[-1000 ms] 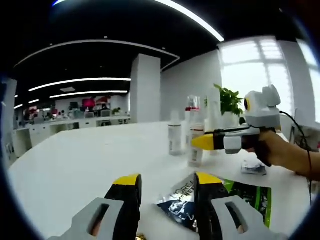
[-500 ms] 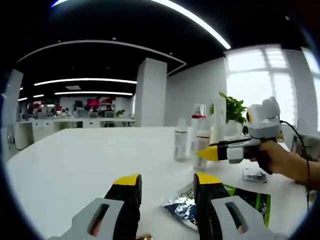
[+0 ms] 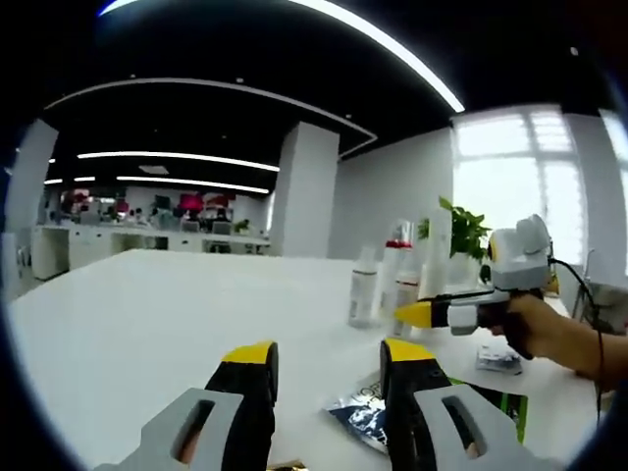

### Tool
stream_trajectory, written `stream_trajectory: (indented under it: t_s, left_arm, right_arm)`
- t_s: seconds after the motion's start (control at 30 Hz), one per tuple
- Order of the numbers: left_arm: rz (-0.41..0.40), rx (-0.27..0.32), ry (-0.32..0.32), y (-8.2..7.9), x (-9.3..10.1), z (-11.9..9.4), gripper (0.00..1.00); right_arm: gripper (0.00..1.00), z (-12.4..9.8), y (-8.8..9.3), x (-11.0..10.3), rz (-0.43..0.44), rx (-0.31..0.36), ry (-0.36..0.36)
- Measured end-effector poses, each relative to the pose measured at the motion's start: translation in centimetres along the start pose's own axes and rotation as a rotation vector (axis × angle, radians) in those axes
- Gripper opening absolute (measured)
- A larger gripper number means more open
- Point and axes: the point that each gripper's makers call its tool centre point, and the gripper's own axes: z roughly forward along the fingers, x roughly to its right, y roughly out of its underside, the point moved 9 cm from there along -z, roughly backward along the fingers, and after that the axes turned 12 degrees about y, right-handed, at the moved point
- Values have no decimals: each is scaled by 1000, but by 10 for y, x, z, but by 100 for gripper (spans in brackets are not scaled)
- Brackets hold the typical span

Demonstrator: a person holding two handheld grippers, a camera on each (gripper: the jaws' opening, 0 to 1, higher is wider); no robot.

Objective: Arrange the skincare products in the storage area until every visible bottle or jar stands upright without overlapping.

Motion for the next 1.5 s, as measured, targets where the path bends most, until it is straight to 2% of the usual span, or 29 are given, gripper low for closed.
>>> stream_trajectory:
  t_s: [0.07,0.13,0.23,0.33,0.37,0.43,0.53,0.77,1.0,1.17,1.5]
  left_arm:
    - [-3,0,1,0,0,0,43]
    - [-4,1,3,0,1,0,43]
    - [-1,-1,3,1,1,0,43]
    - [-1,2,1,0,0,0,43]
    - [-2,2,1,0,0,0,43]
    - [-4,2,-2,0,-1,0,43]
    - [-2,1,-1,1,0,0,43]
    - [0,-1,-4,2,1,-1,43]
    - [1,0,-2,1,0,0,43]
    - [0,2,-4,1,0,0,43]
    - [3,5,-6,0,0,0,44]
  right_arm:
    - [26,-2,2,-1,-6,-27,-20]
    - [33,-3,4,-1,32,-60,-40]
    - [29,-4,5,-2,50,-77,-62]
    - [36,-5,4,-2,73,-77,-76]
    - [39,-6,6,-4,89,-101,-97]
    - [41,-6,7,-6,89,-118,-108]
    - [43,-7,5,-9,67,-102,-104]
    - [44,-8,6,-10,48,-114,-96]
    - [36,-9,7,-9,41,-153,-93]
    - [37,-9,8,-9,34,-159,-84]
    - [43,-13,1,-8,2,-101,-43]
